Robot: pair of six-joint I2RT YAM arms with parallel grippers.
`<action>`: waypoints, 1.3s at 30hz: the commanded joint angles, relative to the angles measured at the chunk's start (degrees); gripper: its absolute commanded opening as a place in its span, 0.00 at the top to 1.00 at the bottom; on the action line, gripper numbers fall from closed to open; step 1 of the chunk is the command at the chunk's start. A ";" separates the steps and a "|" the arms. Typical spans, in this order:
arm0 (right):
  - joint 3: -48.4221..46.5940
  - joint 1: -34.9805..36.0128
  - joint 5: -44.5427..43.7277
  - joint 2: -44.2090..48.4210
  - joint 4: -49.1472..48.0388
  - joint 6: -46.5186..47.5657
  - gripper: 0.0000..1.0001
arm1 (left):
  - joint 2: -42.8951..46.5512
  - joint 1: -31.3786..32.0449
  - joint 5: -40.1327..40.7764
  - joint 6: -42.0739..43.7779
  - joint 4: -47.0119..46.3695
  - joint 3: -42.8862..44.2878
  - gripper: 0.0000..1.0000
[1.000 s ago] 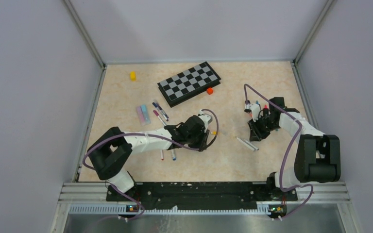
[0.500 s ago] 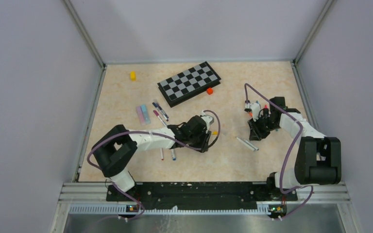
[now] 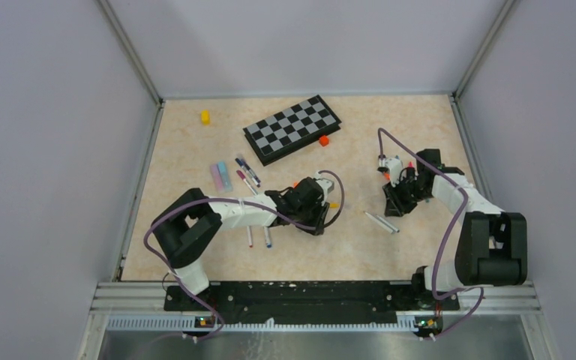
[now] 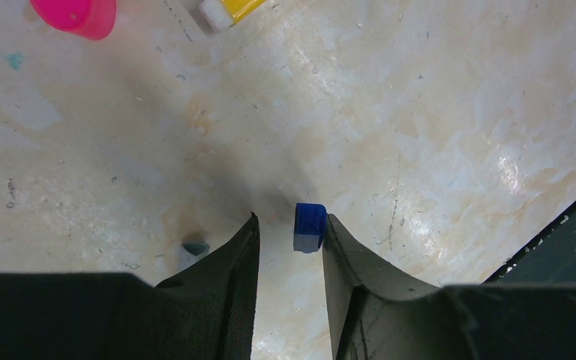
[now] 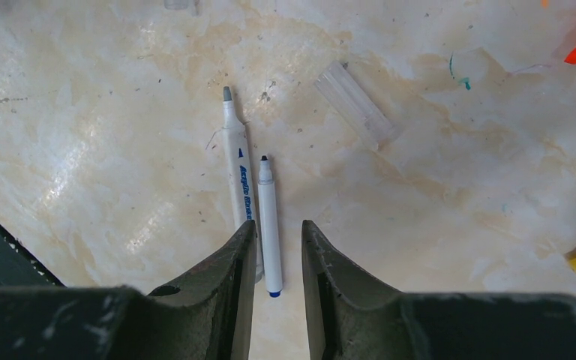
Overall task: Open the pen caps
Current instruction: Place the pen at the center of the board.
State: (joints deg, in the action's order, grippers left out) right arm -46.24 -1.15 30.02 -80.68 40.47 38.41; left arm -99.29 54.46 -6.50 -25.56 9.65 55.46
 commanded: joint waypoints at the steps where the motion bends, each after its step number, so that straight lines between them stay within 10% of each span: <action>1: -2.37 0.36 1.68 2.51 0.42 0.78 0.73 | 2.60 0.21 -0.42 -0.28 -0.22 1.09 0.60; 18: -2.28 0.36 3.44 3.61 0.85 1.57 0.72 | 9.13 0.21 -1.00 1.10 -0.11 0.65 0.59; 26: -2.06 0.36 6.94 6.53 0.67 2.92 0.72 | 25.69 0.08 13.43 1.31 -7.59 -10.76 0.60; 33: -0.28 0.36 9.88 11.07 -1.53 3.60 0.72 | 36.30 -0.35 24.70 -4.31 -13.30 -22.60 0.02; 39: -0.38 0.36 9.87 10.91 -1.50 3.51 0.72 | 34.33 -1.47 27.61 -10.58 -3.65 -22.02 0.01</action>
State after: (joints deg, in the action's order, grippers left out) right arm -46.22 -1.15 38.00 -70.57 40.18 40.93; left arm -63.64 53.76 16.25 -30.61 1.65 32.38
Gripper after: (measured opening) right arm 0.276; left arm 0.987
